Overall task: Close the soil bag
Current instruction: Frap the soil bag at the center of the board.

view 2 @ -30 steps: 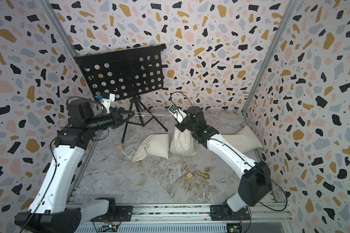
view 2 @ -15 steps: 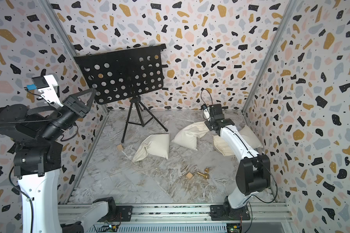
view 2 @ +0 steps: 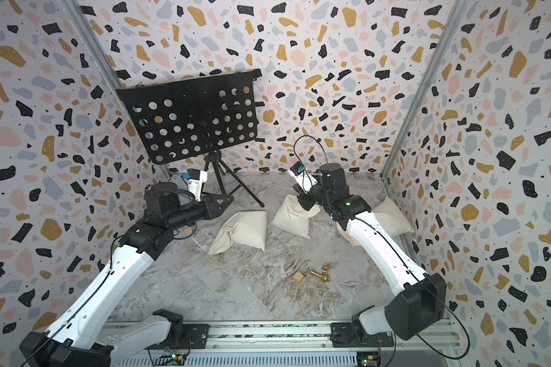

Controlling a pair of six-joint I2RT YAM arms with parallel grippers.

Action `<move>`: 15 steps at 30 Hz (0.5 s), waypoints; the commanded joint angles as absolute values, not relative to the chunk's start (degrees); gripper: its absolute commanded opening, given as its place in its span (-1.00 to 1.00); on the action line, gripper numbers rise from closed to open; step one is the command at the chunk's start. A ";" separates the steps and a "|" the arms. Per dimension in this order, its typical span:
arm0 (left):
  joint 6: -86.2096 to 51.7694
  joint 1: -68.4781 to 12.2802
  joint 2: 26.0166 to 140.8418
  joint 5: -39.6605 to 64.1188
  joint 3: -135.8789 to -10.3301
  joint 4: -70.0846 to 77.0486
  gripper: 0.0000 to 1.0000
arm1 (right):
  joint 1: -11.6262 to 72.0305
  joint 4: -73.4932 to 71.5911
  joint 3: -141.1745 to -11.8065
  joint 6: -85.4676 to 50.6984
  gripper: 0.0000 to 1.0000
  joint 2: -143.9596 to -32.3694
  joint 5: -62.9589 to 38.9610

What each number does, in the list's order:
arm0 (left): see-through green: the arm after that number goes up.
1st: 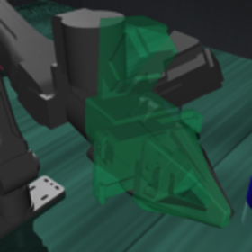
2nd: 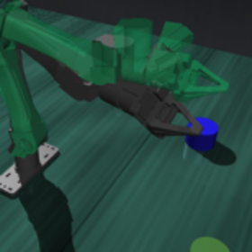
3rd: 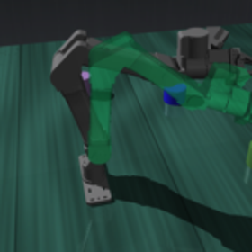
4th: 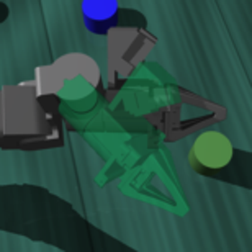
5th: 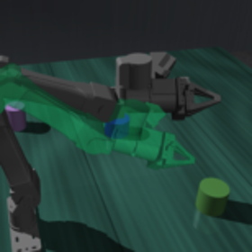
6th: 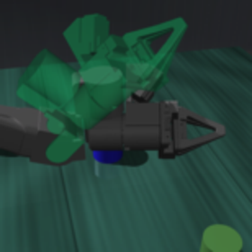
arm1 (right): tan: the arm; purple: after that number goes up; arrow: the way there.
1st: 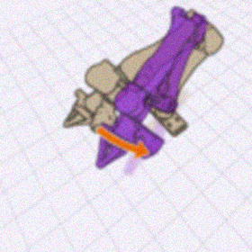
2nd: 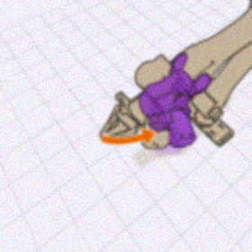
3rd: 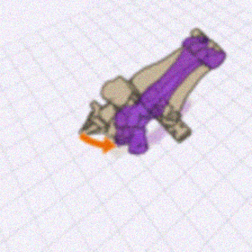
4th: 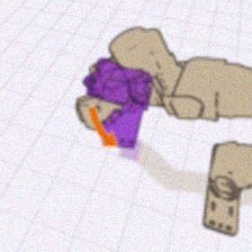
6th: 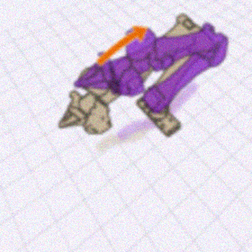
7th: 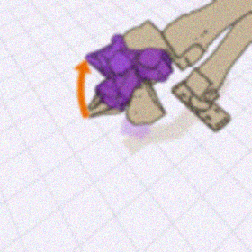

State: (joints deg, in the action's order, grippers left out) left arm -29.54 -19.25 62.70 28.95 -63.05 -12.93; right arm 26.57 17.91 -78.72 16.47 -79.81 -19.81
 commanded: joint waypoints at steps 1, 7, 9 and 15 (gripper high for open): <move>-22.64 -22.12 62.15 27.11 -61.72 -2.89 0.03 | 27.91 16.68 -80.87 14.37 -1.00 -78.09 -31.15; -15.52 -26.77 65.61 28.16 -60.72 1.08 0.22 | 29.65 17.50 -82.00 13.13 -1.00 -77.66 -38.37; -12.08 -29.12 66.96 27.13 -61.30 0.80 0.26 | 29.92 17.50 -82.17 12.38 -1.00 -77.30 -39.59; -7.80 -31.93 70.48 28.81 -61.48 6.21 0.25 | 29.99 15.88 -80.81 11.20 -1.00 -74.27 -41.75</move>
State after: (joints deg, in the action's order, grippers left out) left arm -11.99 -31.40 70.24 27.59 -60.66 -0.58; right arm 29.71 17.82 -79.22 12.34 -77.95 -38.48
